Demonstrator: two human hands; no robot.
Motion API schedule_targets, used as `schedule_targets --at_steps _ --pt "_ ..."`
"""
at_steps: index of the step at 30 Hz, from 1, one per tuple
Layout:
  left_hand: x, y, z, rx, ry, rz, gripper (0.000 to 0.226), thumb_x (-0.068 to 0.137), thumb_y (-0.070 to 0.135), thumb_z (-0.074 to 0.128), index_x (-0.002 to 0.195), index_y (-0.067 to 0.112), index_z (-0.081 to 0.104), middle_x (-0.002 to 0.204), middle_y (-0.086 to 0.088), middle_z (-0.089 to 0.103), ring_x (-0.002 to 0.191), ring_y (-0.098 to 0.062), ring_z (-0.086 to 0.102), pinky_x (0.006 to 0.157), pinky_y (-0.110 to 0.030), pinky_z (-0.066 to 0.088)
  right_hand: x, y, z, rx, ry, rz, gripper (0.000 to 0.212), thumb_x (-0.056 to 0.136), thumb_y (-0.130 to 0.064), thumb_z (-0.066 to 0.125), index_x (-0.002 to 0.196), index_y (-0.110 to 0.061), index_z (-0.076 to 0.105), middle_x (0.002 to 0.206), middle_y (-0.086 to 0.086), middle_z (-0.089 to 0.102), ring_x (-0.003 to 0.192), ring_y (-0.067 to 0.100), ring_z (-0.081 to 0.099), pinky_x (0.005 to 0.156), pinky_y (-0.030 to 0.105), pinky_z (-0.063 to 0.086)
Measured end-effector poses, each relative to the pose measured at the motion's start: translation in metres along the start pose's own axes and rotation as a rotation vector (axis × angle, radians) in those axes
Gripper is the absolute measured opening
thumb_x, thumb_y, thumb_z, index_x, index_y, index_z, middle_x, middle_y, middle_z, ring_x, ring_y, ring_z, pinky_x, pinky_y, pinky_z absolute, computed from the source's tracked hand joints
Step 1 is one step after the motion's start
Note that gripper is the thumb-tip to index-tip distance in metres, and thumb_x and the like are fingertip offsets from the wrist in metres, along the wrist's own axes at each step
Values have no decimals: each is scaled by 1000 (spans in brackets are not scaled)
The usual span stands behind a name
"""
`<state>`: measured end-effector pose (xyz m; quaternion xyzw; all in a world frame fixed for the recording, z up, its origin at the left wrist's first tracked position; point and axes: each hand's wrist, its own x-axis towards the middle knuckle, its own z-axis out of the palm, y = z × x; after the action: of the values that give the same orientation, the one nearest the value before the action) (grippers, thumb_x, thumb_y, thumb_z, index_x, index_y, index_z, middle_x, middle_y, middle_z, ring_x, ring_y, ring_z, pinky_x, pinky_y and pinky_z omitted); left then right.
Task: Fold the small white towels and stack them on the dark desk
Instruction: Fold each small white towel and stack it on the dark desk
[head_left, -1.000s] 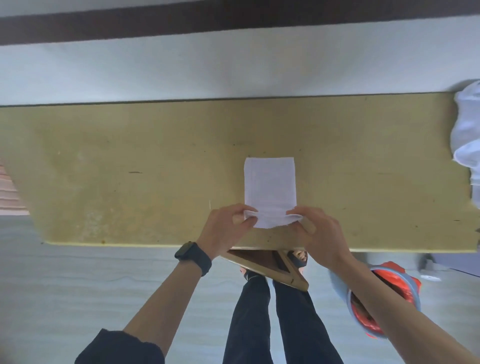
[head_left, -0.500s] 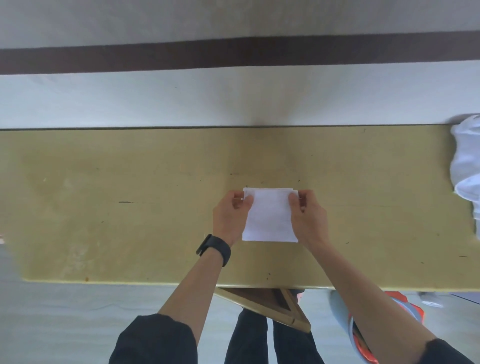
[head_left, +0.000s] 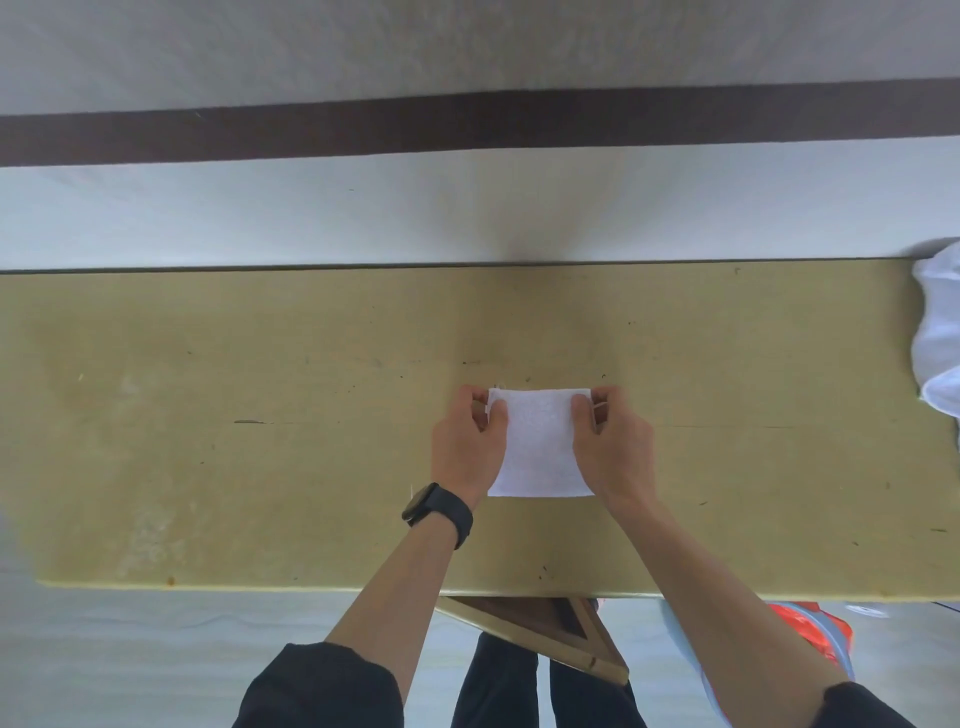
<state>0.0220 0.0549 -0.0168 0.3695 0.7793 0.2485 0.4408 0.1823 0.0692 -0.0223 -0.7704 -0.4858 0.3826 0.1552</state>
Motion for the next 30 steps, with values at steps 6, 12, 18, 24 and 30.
schedule_targets --at_steps 6,12,18,24,30 --pt "1 3 -4 99 2 25 14 98 40 54 103 27 54 73 11 61 66 -10 59 62 -35 54 2 -1 4 -147 60 -28 23 99 -43 43 106 -23 52 92 -7 64 80 21 59 66 37 48" --pt "-7 -14 -8 444 85 279 46 95 52 51 132 27 39 123 1 52 101 -22 56 77 -37 52 -13 7 -9 -381 185 -62 38 97 -49 44 121 -20 51 116 -2 53 93 23 53 68 34 38" --pt "-12 -55 11 743 62 714 61 99 47 39 153 18 35 161 0 28 147 -21 28 117 -50 26 -28 35 12 -526 151 -451 57 99 -42 33 149 -16 37 156 6 35 138 27 34 105 40 31" --pt "-1 -59 18 828 -94 637 66 101 53 26 159 27 8 166 10 -2 153 -13 0 120 -51 3 -17 50 22 -634 34 -325 66 100 -52 15 158 -28 -3 166 2 0 153 22 3 121 47 8" --pt "-9 -47 11 734 -121 553 66 100 56 24 157 38 -2 164 11 -18 152 -12 -12 123 -47 -2 -25 37 8 -511 40 -302 69 98 -57 25 158 -29 7 165 2 9 151 22 9 120 48 15"
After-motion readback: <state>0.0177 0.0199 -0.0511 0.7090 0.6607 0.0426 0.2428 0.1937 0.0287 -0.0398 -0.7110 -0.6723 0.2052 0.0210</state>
